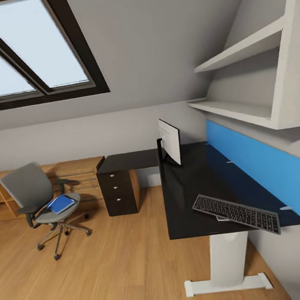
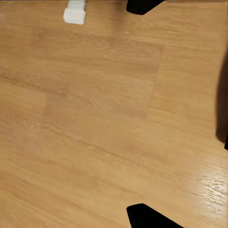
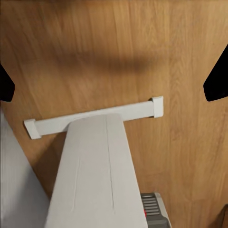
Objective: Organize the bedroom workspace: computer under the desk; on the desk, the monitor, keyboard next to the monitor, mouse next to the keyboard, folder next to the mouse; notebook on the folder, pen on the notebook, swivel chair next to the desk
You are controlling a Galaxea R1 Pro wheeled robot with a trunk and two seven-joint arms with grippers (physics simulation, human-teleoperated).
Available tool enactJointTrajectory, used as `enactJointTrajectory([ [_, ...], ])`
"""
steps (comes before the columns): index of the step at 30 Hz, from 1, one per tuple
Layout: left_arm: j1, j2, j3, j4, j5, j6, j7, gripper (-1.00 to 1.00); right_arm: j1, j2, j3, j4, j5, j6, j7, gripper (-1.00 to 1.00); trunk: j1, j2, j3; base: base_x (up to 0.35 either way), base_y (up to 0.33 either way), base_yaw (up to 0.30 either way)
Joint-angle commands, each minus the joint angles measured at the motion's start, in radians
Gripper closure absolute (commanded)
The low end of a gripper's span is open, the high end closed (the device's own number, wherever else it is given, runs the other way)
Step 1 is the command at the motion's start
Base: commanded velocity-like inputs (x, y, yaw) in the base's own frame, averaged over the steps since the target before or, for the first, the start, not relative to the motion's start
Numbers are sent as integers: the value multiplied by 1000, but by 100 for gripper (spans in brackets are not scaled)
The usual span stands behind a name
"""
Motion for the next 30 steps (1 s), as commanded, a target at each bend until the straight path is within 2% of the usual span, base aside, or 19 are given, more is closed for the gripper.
enactJointTrajectory([
  [1, 0, 1, -5, -1, 10, -3, 5, -100, -1, 0, -5, 2, -7, -3, 9, -100, 0, -1, -1, 0, 0, -296],
  [8, 0, 3, -3, -11, 10, -2, 2, -100, -1, -1, -5, 2, -8, -3, 8, -100, 0, -1, -5, 0, 0, -253],
  [13, 0, 3, 2, -73, 12, -2, 4, -100, -1, -7, -5, 2, -9, -3, 8, -100, 0, -1, -12, 0, 0, -71],
  [19, 0, 2, 3, -110, 13, -1, 5, -100, -1, -15, -5, 2, -9, -3, 8, -100, 0, -1, -22, 0, 0, -15],
  [27, 0, 0, 2, -120, 12, -3, 6, -100, -1, -18, -5, 0, -8, -8, 9, -100, 31, -57, -59, 0, 0, -2],
  [30, 0, -1, 3, -123, 12, -4, 7, -100, -1, -29, -4, 1, -7, -8, 9, -100, 42, -78, -70, 0, 0, 0],
])
